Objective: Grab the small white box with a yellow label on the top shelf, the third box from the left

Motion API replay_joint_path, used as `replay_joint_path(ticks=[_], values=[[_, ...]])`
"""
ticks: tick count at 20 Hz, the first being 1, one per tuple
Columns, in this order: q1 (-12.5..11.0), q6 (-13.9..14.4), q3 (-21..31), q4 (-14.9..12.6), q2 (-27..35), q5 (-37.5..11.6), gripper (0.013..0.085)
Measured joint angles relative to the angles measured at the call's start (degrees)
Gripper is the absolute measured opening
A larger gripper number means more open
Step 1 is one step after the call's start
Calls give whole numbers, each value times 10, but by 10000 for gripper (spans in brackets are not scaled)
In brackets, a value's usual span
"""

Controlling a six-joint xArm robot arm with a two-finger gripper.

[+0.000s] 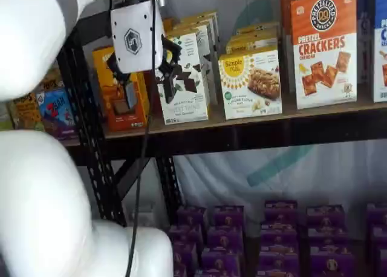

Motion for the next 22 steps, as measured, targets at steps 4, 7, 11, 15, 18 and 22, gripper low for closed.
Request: replay_joint_path(ticks=[4,7,11,15,18,22], values=[[-34,-16,-5,39,7,14,850],[-31,-13,-2,41,6,12,850],[-4,2,6,17,0,-2,850],[16,12,18,-8,-6,-32,850],[20,12,31,-22,-7,-61,850],[-10,-17,45,-25,2,-107,850]])
